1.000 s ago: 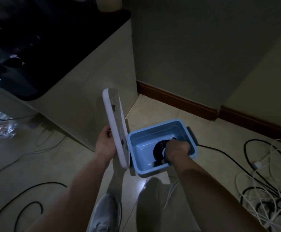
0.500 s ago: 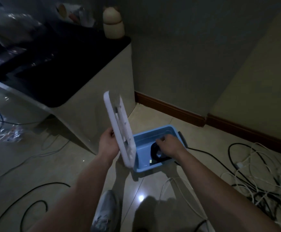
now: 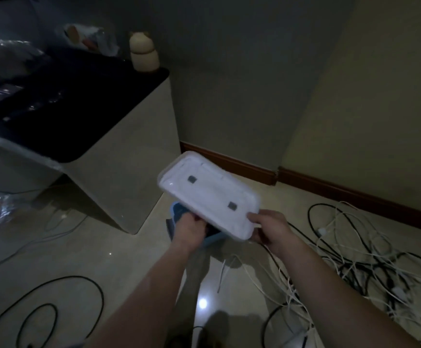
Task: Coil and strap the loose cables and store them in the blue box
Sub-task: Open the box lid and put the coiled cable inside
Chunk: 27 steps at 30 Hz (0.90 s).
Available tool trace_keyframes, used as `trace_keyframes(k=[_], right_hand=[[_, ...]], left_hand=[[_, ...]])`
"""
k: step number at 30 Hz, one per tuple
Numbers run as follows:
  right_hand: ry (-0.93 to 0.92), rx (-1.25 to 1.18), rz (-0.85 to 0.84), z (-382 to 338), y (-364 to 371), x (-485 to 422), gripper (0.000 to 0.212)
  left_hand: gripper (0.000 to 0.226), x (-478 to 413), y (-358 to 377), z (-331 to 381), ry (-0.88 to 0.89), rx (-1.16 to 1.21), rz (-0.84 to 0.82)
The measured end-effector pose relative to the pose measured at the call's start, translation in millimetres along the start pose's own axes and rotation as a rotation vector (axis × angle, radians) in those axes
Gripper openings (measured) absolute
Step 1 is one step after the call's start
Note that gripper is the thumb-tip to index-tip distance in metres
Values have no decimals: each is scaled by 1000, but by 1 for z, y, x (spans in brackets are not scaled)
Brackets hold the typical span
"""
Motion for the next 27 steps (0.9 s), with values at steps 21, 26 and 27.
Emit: trace_keyframes(k=[21,26,27], right_hand=[[-220,319,919,36,-169,-59,26],[-157,434,726,38,-136,-65,36],[-152,452,669,40,-125,-68,37]], left_hand=[[32,-58,100,-40,379,-1403,-162],[32,-49,64,-22,461,-1418,-84],[33,-46,60,-18,482,-1433,-80]])
Point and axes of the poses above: each hand's wrist, its own x-axis away from the middle knuckle, its own y-axis out of the palm, z = x × y, the point moved 5 cm from there along -x, towards the middle knuckle, and after that the axes turned 10 degrees about x, right-handed, at the moved point
